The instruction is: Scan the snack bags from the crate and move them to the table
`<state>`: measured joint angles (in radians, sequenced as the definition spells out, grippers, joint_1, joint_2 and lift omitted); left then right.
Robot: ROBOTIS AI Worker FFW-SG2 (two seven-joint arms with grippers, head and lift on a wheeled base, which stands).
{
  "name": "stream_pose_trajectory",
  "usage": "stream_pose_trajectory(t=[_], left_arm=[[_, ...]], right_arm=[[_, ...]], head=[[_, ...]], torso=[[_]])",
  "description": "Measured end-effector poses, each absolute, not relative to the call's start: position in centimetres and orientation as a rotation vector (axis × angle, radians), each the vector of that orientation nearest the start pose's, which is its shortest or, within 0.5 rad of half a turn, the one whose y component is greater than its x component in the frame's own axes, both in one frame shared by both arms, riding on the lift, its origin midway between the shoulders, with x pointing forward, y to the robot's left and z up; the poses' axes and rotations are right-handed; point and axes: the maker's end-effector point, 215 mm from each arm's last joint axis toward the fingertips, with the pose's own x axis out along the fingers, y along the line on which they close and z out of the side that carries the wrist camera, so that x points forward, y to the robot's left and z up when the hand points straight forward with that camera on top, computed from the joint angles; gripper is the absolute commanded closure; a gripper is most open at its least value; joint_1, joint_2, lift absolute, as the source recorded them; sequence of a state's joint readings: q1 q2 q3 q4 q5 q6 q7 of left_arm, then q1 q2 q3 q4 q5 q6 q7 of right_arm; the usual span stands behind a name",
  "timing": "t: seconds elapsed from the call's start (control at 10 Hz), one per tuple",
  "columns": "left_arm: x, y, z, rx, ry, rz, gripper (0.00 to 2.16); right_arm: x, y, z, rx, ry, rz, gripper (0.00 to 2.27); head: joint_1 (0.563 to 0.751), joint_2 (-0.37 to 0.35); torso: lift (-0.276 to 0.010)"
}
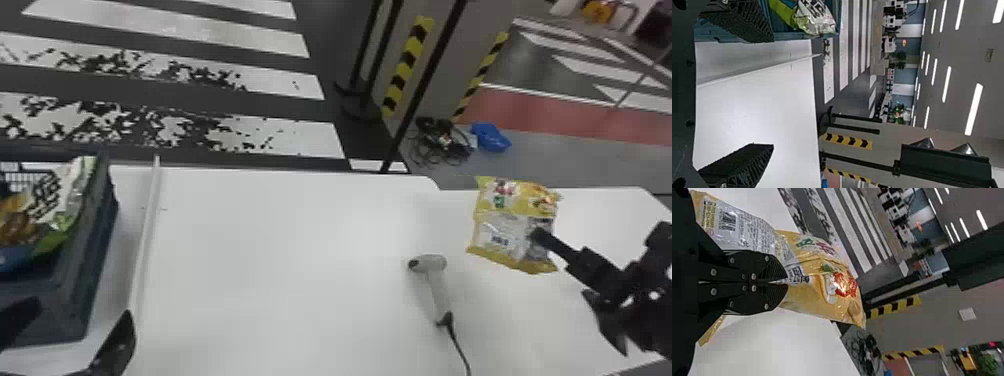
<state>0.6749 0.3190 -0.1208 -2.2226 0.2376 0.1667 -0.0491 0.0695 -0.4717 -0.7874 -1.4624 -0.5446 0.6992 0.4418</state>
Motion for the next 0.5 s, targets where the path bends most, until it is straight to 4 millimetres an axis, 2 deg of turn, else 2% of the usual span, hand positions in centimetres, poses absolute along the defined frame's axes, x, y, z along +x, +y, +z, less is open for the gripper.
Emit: stream_pose_trajectory(t=[0.2,0.3,0.5], left_arm=[[37.6,15.4,-37.3,-0.043,0.232,-0.341,0.03],[37.7,15.3,-37.2,-0.043,0.229,-0.342,0.03],[37.8,15.3,-37.0,-0.044,0.224,-0.344,0.03]], right_arm=[[43.7,-70.5,-39.4,0.315,0.335,-0.469,2.24],[43.8,-71.5,-40.4,0.282,0.337,-0.533,2.24],[44.0,-72.2,-41.9,0.205,0.374,-0.623,2.24]], head=[[0.695,-0.35],[0.695,-0.35],[0.695,-0.35]], torso=[[-0.095],[-0.095],[-0.095]])
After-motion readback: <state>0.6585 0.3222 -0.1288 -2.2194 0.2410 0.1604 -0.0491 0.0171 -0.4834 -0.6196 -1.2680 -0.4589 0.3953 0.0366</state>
